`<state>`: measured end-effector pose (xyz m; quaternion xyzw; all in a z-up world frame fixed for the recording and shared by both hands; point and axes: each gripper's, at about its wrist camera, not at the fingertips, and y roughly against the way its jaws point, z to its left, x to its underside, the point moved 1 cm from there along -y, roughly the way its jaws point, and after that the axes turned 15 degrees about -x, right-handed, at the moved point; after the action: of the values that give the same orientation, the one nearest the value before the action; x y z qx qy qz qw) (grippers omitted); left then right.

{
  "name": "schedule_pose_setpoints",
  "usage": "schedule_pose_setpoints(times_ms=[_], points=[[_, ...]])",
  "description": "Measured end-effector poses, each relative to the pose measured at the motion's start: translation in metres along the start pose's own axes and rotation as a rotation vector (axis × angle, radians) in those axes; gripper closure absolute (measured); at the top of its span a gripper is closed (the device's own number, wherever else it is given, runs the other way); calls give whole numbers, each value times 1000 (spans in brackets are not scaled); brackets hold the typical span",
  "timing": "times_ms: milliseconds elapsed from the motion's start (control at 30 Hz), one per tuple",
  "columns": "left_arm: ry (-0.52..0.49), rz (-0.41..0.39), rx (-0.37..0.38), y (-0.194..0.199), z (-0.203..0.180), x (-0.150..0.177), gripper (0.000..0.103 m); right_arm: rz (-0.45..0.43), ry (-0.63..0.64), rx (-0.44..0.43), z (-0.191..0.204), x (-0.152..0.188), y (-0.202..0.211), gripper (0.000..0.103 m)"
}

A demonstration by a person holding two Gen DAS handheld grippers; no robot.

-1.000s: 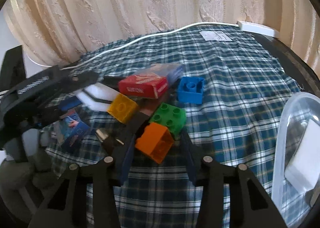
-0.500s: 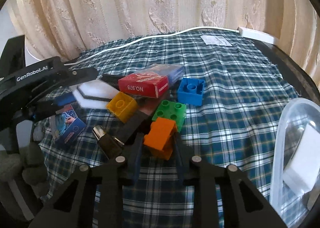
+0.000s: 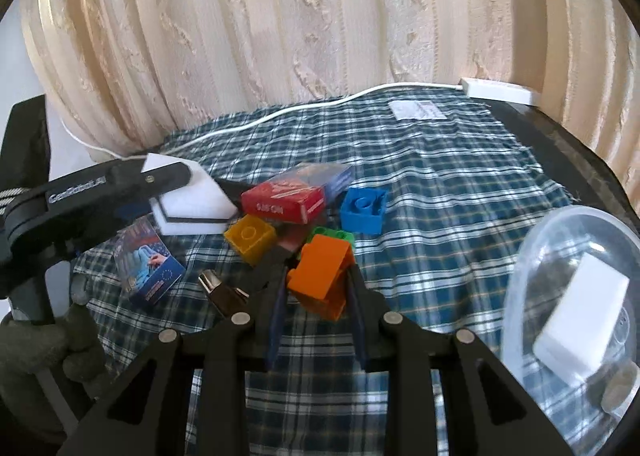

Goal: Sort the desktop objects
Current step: 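Grasp the orange brick with the right tool while the left tool holds the eraser, then carry the eraser and orange brick over the bowl with both tools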

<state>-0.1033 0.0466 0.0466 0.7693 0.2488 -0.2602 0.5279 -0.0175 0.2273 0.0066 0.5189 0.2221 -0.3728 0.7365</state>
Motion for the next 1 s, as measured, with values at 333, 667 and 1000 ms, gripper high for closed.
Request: schedule_pose_setpoints(times_ms=[333, 667, 1000], points=[[-85, -10, 99, 14, -42, 9, 60, -74, -60, 60, -27, 5, 45, 71], [-178, 31, 202, 24, -97, 32, 59, -168, -160, 187, -78, 11, 98, 71], [-253, 83, 279, 25, -151, 53, 59, -223, -236, 299, -124, 21, 137, 71]])
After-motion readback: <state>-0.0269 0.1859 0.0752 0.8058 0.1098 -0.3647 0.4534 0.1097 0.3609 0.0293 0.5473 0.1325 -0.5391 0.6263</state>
